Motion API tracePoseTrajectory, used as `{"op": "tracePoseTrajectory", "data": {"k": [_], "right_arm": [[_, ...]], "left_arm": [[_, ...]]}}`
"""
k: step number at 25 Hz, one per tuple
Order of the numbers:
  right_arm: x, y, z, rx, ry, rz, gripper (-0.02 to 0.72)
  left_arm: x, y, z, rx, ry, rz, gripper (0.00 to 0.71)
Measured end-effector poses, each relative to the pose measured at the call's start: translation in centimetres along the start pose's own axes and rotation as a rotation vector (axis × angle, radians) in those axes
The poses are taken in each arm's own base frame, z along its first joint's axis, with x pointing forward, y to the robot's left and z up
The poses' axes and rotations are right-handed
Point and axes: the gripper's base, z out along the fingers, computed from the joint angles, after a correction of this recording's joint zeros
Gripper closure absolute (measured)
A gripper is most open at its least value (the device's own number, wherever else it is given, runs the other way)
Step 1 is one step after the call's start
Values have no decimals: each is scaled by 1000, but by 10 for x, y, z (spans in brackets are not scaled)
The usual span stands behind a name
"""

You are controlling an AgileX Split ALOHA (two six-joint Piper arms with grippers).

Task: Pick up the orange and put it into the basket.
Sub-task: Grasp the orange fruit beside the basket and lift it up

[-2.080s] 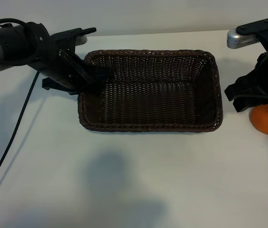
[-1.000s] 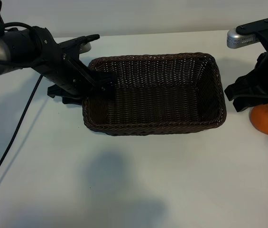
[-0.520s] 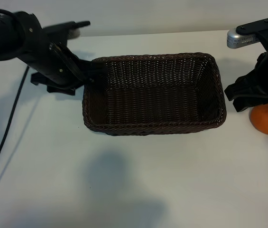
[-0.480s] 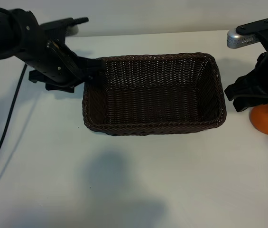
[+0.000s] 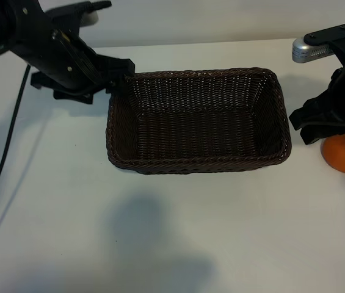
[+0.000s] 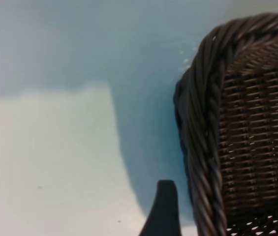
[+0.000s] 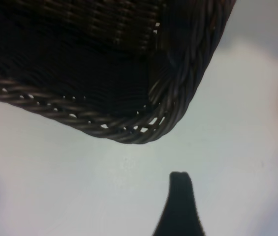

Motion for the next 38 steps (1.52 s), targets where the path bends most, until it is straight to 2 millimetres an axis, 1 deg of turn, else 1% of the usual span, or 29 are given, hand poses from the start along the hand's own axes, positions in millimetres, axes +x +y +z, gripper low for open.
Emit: {"op": "tracePoseTrajectory", "data": {"k": [2,7,9,11,13,16,19,21,23,26,28,30,31,34,36,37,38], "right_arm": [[0,0,0,0,0,0,168],[0,0,0,0,0,1,168],[0,0,0,0,1,1,168],[0,0,0,0,1,1,168],[0,0,0,0,2,1,168],[0,0,0,0,2,1,168],[0,0,0,0,1,1,168],[0,0,0,0,-1,1,168],[0,0,0,0,-3,1,168],[0,0,0,0,-5,1,168],[0,0,0,0,-5,1,168],[-1,0,0,1,-6,0,168],[-1,0,0,1,-6,0,168],[-1,0,0,1,-6,0,168],[-1,0,0,1,-6,0,168],[-1,0,0,1,-6,-1,168],[-1,0,0,1,-6,-3,168]], "left_arm": [[-3,0,-11,-23,-11,28,64],[-13,-1,-46,-104,-60,69,70],[-15,1,-54,-142,-65,84,73],[-16,9,-61,-167,-54,71,77],[-16,25,-69,-194,-43,34,80],[-13,58,-92,-238,-39,-32,87],[-5,88,-127,-272,-79,-89,94],[3,105,-150,-295,-115,-128,99],[10,117,-169,-316,-159,-166,104],[18,115,-188,-303,-206,-163,108],[25,107,-199,-271,-221,-139,111],[34,96,-215,-236,-258,-107,113],[41,91,-226,-230,-291,-86,113],[72,75,-258,-234,-401,-48,114],[101,65,-274,-243,-488,-26,114],[115,62,-277,-249,-520,-12,114],[132,57,-284,-258,-577,9,114]]}}
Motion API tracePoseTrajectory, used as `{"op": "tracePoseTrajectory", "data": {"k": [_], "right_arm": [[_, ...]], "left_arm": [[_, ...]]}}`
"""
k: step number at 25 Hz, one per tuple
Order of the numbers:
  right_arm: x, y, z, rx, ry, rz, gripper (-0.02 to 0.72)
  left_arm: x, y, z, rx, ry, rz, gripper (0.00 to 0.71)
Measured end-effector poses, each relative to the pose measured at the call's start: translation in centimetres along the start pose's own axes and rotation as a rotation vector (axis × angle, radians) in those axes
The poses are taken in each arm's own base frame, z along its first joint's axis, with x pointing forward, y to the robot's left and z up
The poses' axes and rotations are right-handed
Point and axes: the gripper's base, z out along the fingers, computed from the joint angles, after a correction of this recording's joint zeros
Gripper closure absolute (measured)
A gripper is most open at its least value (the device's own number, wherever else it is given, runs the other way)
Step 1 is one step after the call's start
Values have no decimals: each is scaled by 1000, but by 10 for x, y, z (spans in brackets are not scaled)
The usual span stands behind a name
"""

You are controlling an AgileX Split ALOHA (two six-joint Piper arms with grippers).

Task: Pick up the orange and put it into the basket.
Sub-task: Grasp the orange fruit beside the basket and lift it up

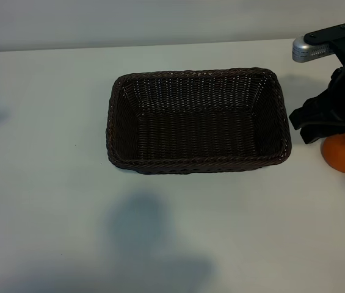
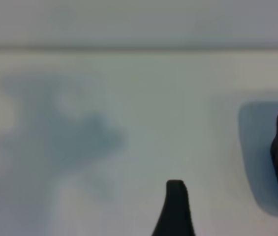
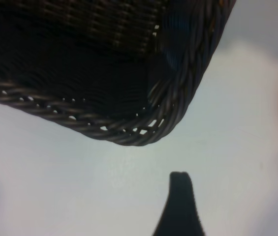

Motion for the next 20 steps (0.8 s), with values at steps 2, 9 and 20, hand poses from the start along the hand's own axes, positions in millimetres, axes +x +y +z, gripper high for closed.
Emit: {"op": "tracePoseTrajectory", "data": {"k": [2,9,20], "right_arm": [[0,0,0,0,0,-1,168],[0,0,0,0,0,-2,168],[0,0,0,1,0,-4,168]], "left_arm": [[28,-4,-32,-10,-124,30,114],[107,-11,-78,-42,-298,56,114],[178,-9,-59,-75,-264,11,114]]}}
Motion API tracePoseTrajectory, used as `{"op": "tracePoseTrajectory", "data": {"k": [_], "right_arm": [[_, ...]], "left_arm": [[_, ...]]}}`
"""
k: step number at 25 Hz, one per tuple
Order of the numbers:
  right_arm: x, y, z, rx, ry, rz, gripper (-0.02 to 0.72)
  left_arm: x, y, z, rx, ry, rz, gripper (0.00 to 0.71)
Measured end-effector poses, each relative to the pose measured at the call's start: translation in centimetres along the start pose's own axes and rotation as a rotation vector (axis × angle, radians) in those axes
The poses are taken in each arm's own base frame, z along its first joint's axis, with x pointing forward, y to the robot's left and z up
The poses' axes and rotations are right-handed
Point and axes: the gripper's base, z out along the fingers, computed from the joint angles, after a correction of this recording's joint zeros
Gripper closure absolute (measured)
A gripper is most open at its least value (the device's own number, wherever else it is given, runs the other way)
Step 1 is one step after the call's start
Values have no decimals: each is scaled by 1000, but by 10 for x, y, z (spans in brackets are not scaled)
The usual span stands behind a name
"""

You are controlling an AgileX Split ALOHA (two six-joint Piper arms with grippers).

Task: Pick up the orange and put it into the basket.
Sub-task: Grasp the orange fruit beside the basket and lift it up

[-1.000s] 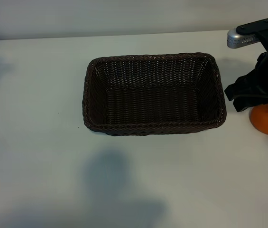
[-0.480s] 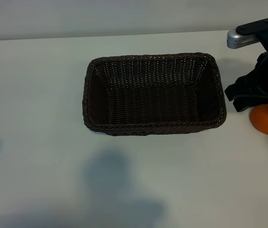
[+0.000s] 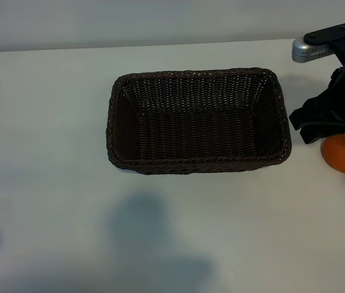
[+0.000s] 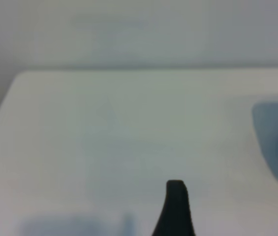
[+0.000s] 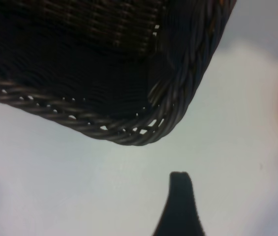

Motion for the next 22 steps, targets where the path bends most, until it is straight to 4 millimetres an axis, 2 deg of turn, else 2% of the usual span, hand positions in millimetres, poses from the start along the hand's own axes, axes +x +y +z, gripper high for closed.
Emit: {"op": "tracePoseTrajectory", "data": {"k": [7,13,22], "right_arm": [[0,0,0,0,0,0,168],[0,0,0,1,1,-1,168],[0,0,0,1,0,-1,168]], "left_arm": [[43,-2,17,12,115,-14,114],[59,-2,30,16,175,-19,114],[66,-3,32,22,233,-22,114]]}}
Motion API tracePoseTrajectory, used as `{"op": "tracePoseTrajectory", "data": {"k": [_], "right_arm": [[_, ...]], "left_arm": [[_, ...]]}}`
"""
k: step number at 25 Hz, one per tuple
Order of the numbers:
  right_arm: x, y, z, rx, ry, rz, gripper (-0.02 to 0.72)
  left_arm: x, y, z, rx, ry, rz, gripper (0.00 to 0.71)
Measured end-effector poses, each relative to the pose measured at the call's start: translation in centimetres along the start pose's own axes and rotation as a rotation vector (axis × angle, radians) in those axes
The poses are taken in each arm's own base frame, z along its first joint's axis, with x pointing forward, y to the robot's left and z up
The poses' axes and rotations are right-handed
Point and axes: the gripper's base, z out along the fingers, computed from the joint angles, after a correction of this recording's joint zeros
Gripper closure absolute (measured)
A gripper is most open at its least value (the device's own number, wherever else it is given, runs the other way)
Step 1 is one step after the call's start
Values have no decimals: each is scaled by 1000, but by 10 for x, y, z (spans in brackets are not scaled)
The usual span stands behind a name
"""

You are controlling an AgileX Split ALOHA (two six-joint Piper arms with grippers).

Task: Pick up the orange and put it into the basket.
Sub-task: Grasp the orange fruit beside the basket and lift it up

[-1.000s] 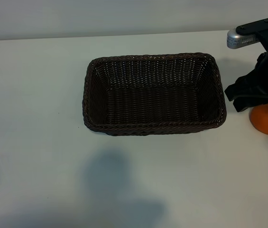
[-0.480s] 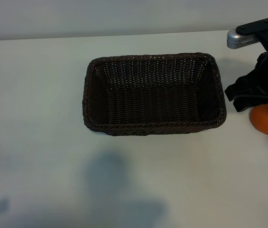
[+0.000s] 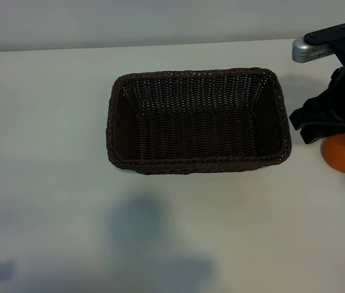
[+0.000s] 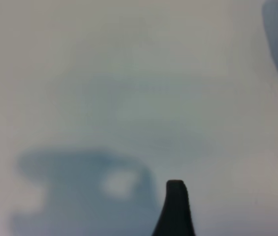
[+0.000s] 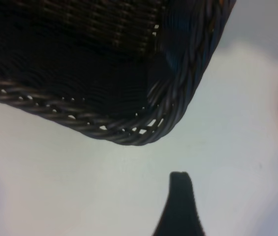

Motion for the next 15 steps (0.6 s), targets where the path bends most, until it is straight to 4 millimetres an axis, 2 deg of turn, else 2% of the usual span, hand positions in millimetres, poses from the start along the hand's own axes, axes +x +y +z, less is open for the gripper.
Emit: {"op": "tracePoseTrajectory", "data": {"k": [15], "right_arm": [[-1,0,0,4,-11,-1,168]], "left_arm": [[5,0,2,4,30,-2,115]]}}
